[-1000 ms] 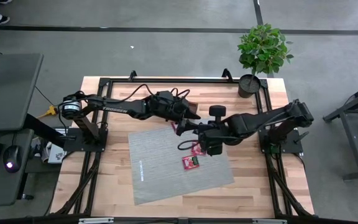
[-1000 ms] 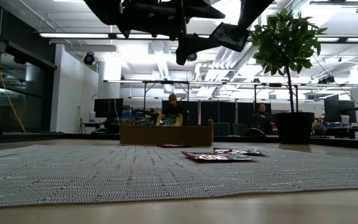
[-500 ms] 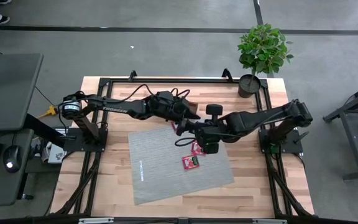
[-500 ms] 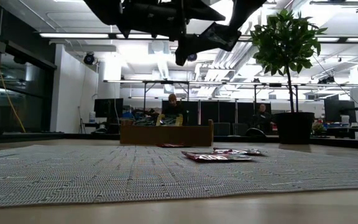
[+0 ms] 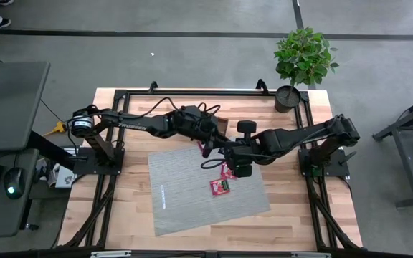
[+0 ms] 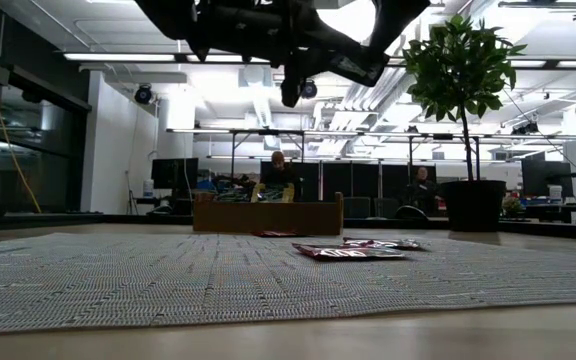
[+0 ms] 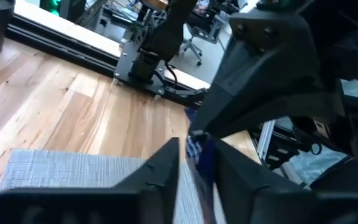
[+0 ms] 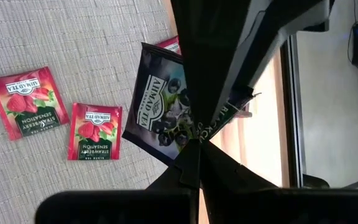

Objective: Pick & Place Tea
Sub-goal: Put the purple tea bag into the left section of the wooden organizer

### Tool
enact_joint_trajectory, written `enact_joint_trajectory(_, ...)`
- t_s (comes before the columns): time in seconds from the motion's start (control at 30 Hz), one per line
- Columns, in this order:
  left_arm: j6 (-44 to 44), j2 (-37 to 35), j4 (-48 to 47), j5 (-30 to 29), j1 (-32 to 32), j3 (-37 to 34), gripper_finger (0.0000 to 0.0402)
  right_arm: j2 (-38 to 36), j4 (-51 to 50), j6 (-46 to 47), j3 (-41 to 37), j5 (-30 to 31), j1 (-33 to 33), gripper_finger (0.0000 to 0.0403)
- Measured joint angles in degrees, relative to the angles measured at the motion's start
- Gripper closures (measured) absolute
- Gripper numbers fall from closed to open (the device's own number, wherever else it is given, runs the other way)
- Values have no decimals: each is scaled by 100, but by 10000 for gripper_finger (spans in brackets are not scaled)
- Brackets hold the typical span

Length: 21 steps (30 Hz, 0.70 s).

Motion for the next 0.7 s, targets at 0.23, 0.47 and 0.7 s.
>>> enact_joint_trajectory(0.23,134,0,-15,-2,-2,0,395,0,-10,0,0,2,-2,403)
enact_joint_trajectory(0.47,148,0,-24,-31,-2,0,400,0,-30,72,0,15,-1,402)
enact_joint_trajectory(0.7,287,-2,-60,-46,0,4,401,-16,-75,378,0,95,0,385)
